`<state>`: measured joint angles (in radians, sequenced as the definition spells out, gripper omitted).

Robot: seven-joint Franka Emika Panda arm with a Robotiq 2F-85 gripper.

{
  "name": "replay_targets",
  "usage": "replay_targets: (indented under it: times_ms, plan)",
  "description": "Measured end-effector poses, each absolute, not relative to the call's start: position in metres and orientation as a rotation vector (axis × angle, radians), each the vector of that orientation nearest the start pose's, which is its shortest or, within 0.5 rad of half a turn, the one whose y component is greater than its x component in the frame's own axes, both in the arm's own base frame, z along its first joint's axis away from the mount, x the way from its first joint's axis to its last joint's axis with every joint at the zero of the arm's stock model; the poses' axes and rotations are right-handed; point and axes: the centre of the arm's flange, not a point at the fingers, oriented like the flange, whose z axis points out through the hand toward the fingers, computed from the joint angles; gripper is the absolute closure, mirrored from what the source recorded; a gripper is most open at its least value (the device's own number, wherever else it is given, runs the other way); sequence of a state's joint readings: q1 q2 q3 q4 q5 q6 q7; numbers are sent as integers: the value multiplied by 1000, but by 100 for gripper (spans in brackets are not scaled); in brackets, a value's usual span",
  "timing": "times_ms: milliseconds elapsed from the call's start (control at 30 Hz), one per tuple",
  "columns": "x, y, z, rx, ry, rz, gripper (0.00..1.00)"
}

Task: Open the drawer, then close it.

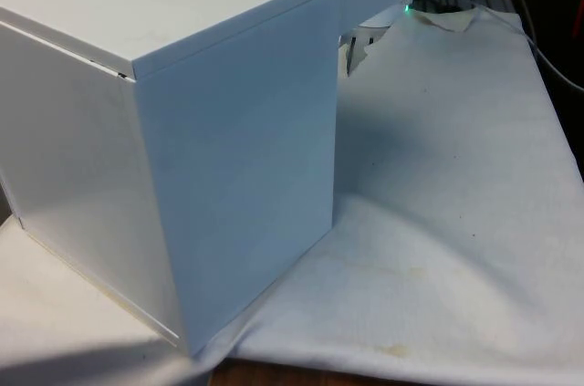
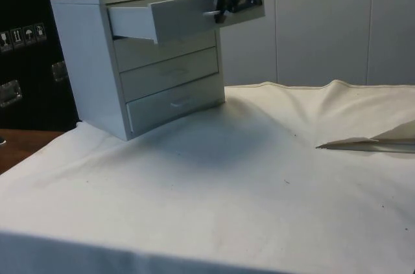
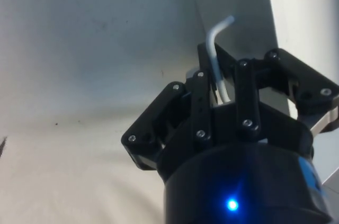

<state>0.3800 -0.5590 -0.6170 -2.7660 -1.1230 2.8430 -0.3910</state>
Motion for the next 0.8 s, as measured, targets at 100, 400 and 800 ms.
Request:
replay_targets:
  times_ms: [100, 400, 800]
  plan:
    - [382, -33, 404, -2963, -1862, -901, 100]
    - [382, -32, 403, -2964, -1858, -901, 100]
    - [382, -28, 403, -2958, -1862, -903, 58]
